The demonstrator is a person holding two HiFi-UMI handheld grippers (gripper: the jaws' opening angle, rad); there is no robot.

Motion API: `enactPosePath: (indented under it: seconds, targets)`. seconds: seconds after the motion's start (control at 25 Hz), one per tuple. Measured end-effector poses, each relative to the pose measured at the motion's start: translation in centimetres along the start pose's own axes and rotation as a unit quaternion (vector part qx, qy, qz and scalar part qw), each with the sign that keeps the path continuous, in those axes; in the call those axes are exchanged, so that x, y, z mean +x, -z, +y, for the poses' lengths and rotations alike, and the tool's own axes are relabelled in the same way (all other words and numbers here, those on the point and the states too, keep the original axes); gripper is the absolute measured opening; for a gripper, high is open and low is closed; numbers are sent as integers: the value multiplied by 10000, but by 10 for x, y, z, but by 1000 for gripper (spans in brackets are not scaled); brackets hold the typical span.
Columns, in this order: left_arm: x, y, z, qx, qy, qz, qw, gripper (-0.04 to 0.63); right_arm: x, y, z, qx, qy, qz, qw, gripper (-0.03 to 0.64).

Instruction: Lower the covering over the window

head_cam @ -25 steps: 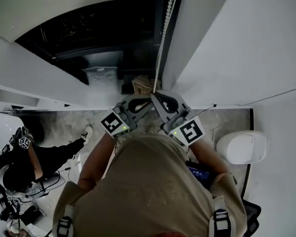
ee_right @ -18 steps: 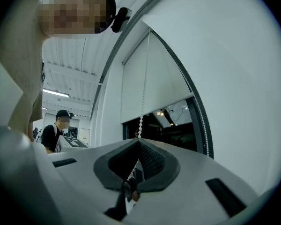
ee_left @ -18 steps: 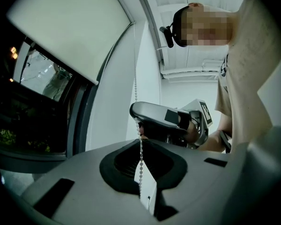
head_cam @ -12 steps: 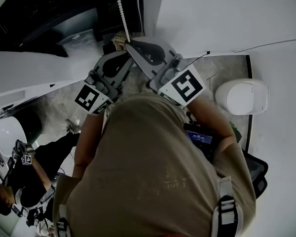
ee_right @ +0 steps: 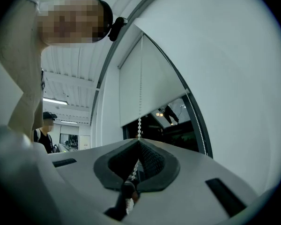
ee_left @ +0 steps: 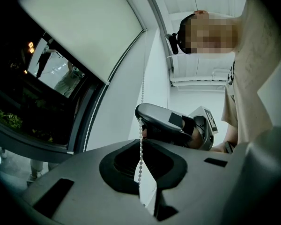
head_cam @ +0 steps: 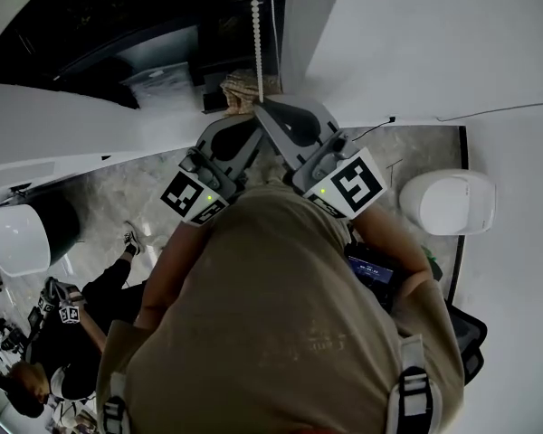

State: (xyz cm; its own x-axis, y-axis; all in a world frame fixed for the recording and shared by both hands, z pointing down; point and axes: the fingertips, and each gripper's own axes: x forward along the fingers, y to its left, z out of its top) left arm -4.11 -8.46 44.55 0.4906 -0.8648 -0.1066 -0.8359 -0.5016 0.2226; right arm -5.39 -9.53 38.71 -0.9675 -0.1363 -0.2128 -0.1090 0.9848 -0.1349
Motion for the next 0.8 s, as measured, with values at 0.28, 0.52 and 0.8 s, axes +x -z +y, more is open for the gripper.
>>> enactPosePath:
  seconds: [0.28, 0.52, 0.8]
  targets:
    - [7, 0, 5, -63, -92, -50, 9999, 25, 0, -2, -7, 63, -70, -11, 10000, 11]
    - [11, 6, 16, -54, -76, 93, 9999, 25, 9, 2, -17, 114, 2, 18, 9999, 11]
    - [10, 4, 27, -97, 113, 119, 9998, 25, 19, 4, -21, 68, 187, -8, 9998, 11]
